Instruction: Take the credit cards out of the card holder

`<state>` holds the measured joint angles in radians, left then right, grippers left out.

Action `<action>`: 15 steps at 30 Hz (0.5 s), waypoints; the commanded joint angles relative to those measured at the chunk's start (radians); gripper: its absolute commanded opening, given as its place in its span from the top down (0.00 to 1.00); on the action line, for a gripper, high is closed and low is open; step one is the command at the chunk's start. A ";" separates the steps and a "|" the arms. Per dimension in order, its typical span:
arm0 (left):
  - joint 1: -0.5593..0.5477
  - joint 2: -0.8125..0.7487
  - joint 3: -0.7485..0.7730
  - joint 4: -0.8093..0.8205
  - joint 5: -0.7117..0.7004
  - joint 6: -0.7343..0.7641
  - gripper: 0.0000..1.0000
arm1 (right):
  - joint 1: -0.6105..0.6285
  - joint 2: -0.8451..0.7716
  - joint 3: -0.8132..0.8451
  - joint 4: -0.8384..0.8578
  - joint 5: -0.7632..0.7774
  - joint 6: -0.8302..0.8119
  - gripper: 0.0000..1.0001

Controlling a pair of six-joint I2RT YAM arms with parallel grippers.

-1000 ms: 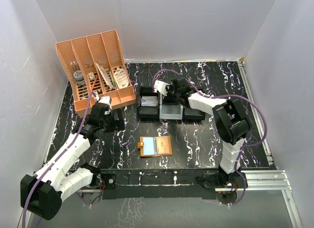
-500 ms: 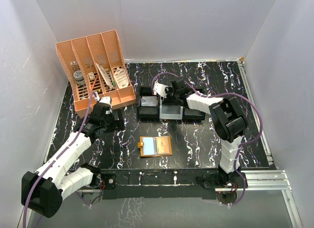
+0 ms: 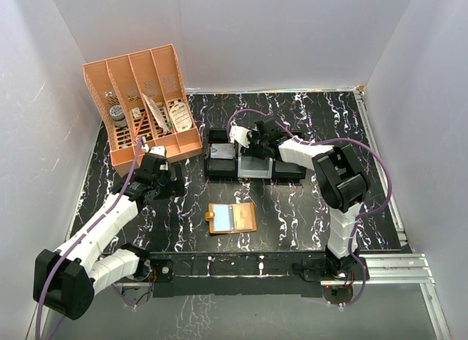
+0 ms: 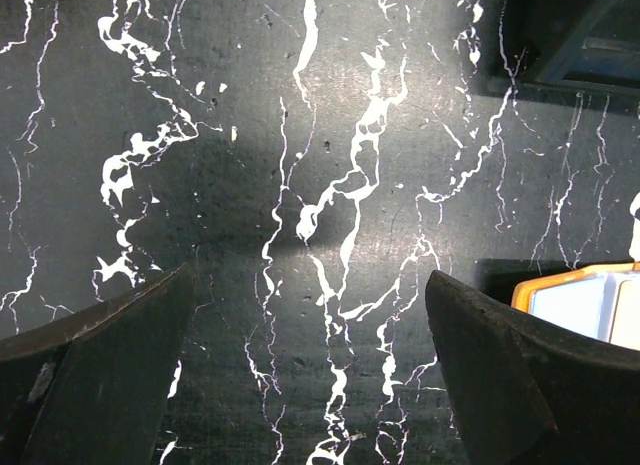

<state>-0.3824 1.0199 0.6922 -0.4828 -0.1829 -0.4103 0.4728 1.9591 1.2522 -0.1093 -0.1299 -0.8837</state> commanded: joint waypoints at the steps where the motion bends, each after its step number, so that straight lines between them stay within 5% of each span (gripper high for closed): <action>1: 0.003 -0.006 0.035 -0.033 -0.047 -0.016 0.01 | -0.006 -0.011 0.032 0.017 -0.021 0.024 0.57; 15: 0.004 -0.040 0.026 -0.001 0.033 -0.009 0.01 | -0.031 -0.194 -0.022 0.150 -0.162 0.235 0.51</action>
<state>-0.3824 1.0107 0.6922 -0.4942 -0.1928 -0.4202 0.4465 1.8977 1.2457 -0.0807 -0.2512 -0.7494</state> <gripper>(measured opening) 0.985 0.480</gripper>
